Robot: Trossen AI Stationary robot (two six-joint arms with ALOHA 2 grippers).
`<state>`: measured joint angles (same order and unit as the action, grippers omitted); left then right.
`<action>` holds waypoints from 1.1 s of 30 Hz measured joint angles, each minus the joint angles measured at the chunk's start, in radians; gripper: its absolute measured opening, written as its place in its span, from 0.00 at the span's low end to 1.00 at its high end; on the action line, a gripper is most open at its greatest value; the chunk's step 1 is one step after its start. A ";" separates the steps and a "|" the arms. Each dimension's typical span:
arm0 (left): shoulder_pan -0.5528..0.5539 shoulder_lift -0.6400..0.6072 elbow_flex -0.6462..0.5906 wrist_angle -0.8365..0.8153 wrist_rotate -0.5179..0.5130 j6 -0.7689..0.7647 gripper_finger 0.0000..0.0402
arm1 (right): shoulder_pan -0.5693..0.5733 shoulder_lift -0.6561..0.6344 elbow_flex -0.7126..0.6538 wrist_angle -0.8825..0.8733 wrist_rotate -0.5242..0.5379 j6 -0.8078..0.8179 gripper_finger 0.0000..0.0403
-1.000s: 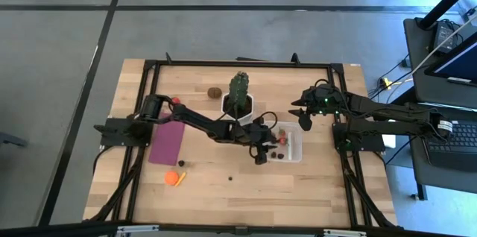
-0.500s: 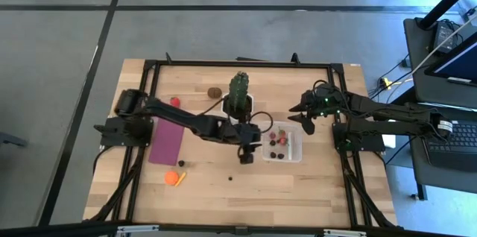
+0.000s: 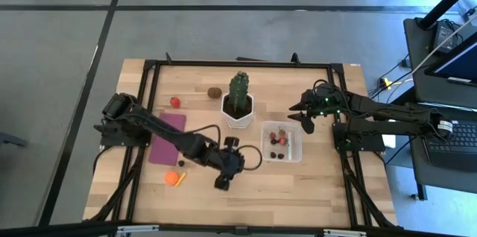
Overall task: Pick and placing Produce into tupperware
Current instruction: Put the blueberry into the transparent bin
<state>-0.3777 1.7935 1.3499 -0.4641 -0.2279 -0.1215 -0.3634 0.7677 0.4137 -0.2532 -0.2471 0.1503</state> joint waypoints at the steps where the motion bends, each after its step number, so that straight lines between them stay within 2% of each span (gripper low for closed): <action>1: -0.012 0.000 -0.001 -0.005 0.014 -0.001 0.40 | 0.000 0.000 0.000 0.002 0.001 0.002 0.47; 9: -0.082 0.000 -0.013 0.025 0.034 -0.034 0.40 | 0.000 0.000 0.000 0.002 0.001 0.002 0.47; 20: -0.122 0.022 -0.013 0.052 0.029 -0.033 0.40 | 0.000 0.000 0.000 0.001 0.001 0.006 0.47; 33: -0.092 0.136 -0.013 0.023 0.002 -0.055 0.40 | 0.000 0.000 0.000 -0.003 0.001 0.006 0.47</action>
<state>-0.4702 1.9294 1.3365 -0.4415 -0.2258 -0.1766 -0.3634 0.7677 0.4134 -0.2564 -0.2462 0.1566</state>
